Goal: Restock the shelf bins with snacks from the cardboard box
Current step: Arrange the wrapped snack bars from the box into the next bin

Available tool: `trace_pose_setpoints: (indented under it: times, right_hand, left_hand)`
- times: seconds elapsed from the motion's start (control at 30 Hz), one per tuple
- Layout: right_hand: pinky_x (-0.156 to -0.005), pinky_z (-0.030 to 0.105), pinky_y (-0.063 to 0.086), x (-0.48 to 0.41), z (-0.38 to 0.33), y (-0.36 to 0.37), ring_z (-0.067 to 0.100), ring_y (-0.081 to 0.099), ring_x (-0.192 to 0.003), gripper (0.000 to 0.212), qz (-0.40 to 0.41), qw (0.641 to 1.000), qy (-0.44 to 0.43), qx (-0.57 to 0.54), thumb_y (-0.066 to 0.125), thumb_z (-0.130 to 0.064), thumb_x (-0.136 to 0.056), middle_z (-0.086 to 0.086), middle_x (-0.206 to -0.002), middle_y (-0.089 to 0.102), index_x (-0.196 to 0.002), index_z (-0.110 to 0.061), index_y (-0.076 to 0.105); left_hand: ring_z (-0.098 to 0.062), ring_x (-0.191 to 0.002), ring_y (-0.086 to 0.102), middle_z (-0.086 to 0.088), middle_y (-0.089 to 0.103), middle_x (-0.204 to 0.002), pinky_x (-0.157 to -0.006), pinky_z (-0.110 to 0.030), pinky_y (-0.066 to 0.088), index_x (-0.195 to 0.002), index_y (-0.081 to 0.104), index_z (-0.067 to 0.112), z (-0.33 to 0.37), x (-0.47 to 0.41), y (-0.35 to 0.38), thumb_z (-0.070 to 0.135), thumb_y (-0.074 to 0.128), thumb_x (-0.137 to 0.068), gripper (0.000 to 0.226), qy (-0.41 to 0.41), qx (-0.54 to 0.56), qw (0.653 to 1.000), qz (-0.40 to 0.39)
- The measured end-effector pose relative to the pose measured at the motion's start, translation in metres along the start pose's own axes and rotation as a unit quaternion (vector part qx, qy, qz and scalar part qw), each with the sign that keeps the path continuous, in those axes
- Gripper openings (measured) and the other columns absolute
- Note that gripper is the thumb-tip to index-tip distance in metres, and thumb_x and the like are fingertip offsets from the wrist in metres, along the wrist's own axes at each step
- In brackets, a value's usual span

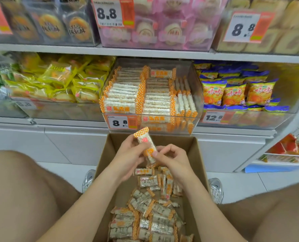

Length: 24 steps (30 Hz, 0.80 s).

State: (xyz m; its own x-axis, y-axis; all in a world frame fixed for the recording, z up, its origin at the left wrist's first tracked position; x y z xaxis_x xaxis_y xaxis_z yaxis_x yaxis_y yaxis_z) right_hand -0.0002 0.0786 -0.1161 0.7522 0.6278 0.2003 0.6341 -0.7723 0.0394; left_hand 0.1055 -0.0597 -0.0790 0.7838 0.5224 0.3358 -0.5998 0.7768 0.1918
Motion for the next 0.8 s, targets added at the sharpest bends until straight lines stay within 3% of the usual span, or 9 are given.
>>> trace_pose_setpoints:
  times: [0.17, 0.27, 0.37, 0.43, 0.5, 0.57, 0.67, 0.73, 0.8]
  right_hand:
    - [-0.086, 0.034, 0.061, 0.010, -0.064, 0.008, 0.020, 0.075, -0.097, 0.035, -0.019, 0.993, -0.115, 0.023, 0.083, -0.010, -0.089, 0.004, -0.105, 0.077, -0.117, -0.011, 0.062]
    - [-0.085, 0.031, 0.060, 0.007, -0.100, 0.011, 0.018, 0.072, -0.097, 0.025, -0.008, 0.978, -0.204, 0.040, 0.072, -0.007, -0.092, 0.002, -0.104, 0.075, -0.115, -0.010, 0.065]
    - [-0.072, 0.027, 0.057, -0.006, -0.136, 0.011, 0.011, 0.070, -0.090, 0.024, 0.059, 0.963, -0.243, 0.095, 0.069, -0.008, -0.092, 0.000, -0.099, 0.073, -0.113, -0.019, 0.068]
    - [-0.065, 0.022, 0.053, -0.022, -0.156, 0.008, 0.005, 0.069, -0.084, 0.028, 0.120, 0.946, -0.248, 0.170, 0.070, -0.018, -0.089, -0.004, -0.101, 0.071, -0.115, -0.026, 0.067]
    - [-0.068, 0.020, 0.051, -0.043, -0.173, 0.002, 0.004, 0.067, -0.082, 0.032, 0.162, 0.913, -0.245, 0.282, 0.067, -0.026, -0.089, -0.009, -0.107, 0.070, -0.121, -0.026, 0.066]
    - [-0.079, 0.032, 0.053, -0.073, -0.185, -0.006, 0.014, 0.066, -0.093, 0.041, 0.171, 0.864, -0.244, 0.405, 0.062, -0.029, -0.091, -0.003, -0.115, 0.069, -0.131, -0.018, 0.062]
    - [-0.079, 0.043, 0.051, -0.126, -0.194, -0.011, 0.039, 0.063, -0.102, 0.040, 0.139, 0.801, -0.220, 0.539, 0.057, -0.024, -0.093, 0.018, -0.113, 0.066, -0.128, -0.005, 0.053]
    - [-0.086, 0.048, 0.050, -0.161, -0.197, -0.011, 0.048, 0.059, -0.109, 0.039, 0.118, 0.780, -0.179, 0.588, 0.055, -0.024, -0.096, 0.028, -0.115, 0.062, -0.127, 0.000, 0.049]
    - [-0.095, 0.052, 0.050, -0.190, -0.200, -0.007, 0.050, 0.055, -0.118, 0.047, 0.107, 0.753, -0.163, 0.629, 0.055, -0.025, -0.098, 0.030, -0.125, 0.058, -0.135, 0.003, 0.046]
  left_hand:
    - [-0.028, -0.120, 0.069, -0.008, 0.076, -0.120, -0.114, -0.054, 0.047, -0.123, 0.070, 0.015, 0.058, 0.004, 0.005, 0.015, 0.078, -0.093, 0.031, 0.107, -0.060, 0.992, -0.026]
    - [-0.026, -0.115, 0.072, -0.009, 0.077, -0.116, -0.107, -0.054, 0.054, -0.120, 0.070, 0.009, 0.095, 0.004, 0.008, 0.019, 0.082, -0.089, 0.035, 0.170, -0.078, 0.982, -0.015]
    - [-0.020, -0.106, 0.074, -0.004, 0.078, -0.113, -0.100, -0.048, 0.059, -0.122, 0.069, 0.014, 0.127, -0.002, 0.011, 0.019, 0.078, -0.095, 0.029, 0.211, -0.136, 0.968, -0.003]
    - [-0.013, -0.100, 0.072, 0.003, 0.073, -0.115, -0.093, -0.039, 0.059, -0.132, 0.063, 0.019, 0.147, -0.012, 0.009, 0.030, 0.074, -0.097, 0.038, 0.253, -0.260, 0.930, 0.057]
    - [-0.013, -0.103, 0.065, 0.004, 0.064, -0.120, -0.089, -0.031, 0.051, -0.138, 0.056, 0.019, 0.166, -0.022, 0.006, 0.034, 0.066, -0.099, 0.042, 0.306, -0.394, 0.857, 0.129]
    - [-0.018, -0.118, 0.059, -0.002, 0.057, -0.130, -0.096, -0.028, 0.041, -0.141, 0.054, 0.017, 0.177, -0.037, 0.007, 0.030, 0.061, -0.099, 0.045, 0.331, -0.493, 0.796, 0.116]
    - [-0.026, -0.143, 0.042, -0.007, 0.045, -0.152, -0.118, -0.043, 0.036, -0.151, 0.045, 0.017, 0.178, -0.067, 0.005, 0.045, 0.055, -0.098, 0.061, 0.280, -0.604, 0.744, 0.053]
    - [-0.030, -0.150, 0.033, -0.008, 0.037, -0.161, -0.121, -0.054, 0.031, -0.158, 0.036, 0.018, 0.176, -0.084, 0.003, 0.059, 0.046, -0.093, 0.077, 0.231, -0.647, 0.725, 0.041]
    - [-0.033, -0.152, 0.029, -0.011, 0.032, -0.164, -0.122, -0.056, 0.029, -0.161, 0.030, 0.018, 0.178, -0.098, 0.004, 0.059, 0.045, -0.097, 0.077, 0.192, -0.671, 0.715, 0.034]
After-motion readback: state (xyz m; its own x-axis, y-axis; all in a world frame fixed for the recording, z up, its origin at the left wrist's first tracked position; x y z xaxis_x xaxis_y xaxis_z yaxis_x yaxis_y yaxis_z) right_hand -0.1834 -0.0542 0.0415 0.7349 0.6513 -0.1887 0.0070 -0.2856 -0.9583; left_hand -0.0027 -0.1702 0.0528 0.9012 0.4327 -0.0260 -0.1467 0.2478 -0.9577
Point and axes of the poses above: each hand's wrist, its own x-axis away from the middle knuckle, its own y-axis out of the palm, z = x × y, the point moved 3 cm from there along -x, towards the middle knuckle
